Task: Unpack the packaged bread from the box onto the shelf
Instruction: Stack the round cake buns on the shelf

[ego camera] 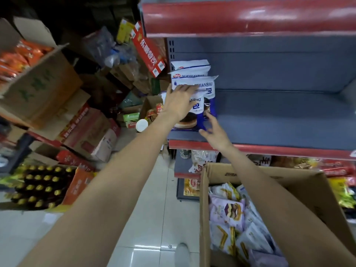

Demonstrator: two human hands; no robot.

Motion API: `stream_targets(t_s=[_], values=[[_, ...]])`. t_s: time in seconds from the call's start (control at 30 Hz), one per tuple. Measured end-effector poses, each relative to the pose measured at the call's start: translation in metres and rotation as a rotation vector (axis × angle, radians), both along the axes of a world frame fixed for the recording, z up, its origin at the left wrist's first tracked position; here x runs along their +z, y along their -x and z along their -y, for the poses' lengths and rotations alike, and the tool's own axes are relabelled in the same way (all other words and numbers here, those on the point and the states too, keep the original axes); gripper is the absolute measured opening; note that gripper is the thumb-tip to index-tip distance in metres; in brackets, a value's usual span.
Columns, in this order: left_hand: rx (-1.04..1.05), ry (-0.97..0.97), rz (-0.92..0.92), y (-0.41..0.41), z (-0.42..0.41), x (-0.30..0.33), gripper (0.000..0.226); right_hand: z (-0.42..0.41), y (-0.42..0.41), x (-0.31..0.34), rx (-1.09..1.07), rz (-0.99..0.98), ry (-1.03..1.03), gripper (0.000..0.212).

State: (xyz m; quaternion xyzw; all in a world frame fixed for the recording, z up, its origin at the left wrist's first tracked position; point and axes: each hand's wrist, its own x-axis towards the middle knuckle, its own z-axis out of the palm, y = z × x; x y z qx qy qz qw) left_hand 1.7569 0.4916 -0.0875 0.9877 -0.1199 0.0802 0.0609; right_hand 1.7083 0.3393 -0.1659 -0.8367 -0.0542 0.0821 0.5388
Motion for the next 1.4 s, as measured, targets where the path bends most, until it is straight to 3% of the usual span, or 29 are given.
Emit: stream_targets(t_s=[0.2,0.43,0.57,0.7,0.8,0.87,0.97,1.03,1.13,1.27,1.4], values=[[-0.009,0.055,0.119,0.012,-0.008,-0.024,0.064,0.005,0.011,0.006,-0.001,-0.011,0.103,0.066],[0.032,0.404,0.227,0.083,-0.002,-0.04,0.037,0.03,0.069,0.011,-0.06,0.351,0.227,0.043],[0.117,0.592,0.034,0.147,0.029,-0.057,0.026,0.072,0.13,-0.012,-0.035,0.498,0.347,0.025],[0.15,0.591,-0.308,0.202,0.061,-0.11,0.019,0.129,0.192,-0.067,0.039,0.374,0.509,0.014],[0.171,0.487,-0.524,0.239,0.084,-0.157,0.028,0.167,0.223,-0.112,0.114,0.172,0.56,0.019],[0.236,0.415,-0.547,0.266,0.094,-0.19,0.045,0.186,0.237,-0.137,0.189,0.07,0.587,0.019],[0.503,0.444,-0.559,0.306,0.098,-0.23,0.059,0.2,0.256,-0.174,0.368,-0.06,0.701,0.022],[0.657,0.493,-0.634,0.331,0.099,-0.247,0.057,0.2,0.271,-0.2,0.475,-0.103,0.798,0.036],[0.729,0.555,-0.72,0.359,0.102,-0.264,0.049,0.193,0.289,-0.232,0.618,-0.176,0.927,0.061],[0.742,0.54,-0.618,0.372,0.11,-0.271,0.041,0.17,0.309,-0.273,0.866,-0.182,1.001,0.083],[0.66,0.386,-0.519,0.375,0.113,-0.274,0.028,0.152,0.33,-0.309,1.043,-0.154,0.992,0.087]])
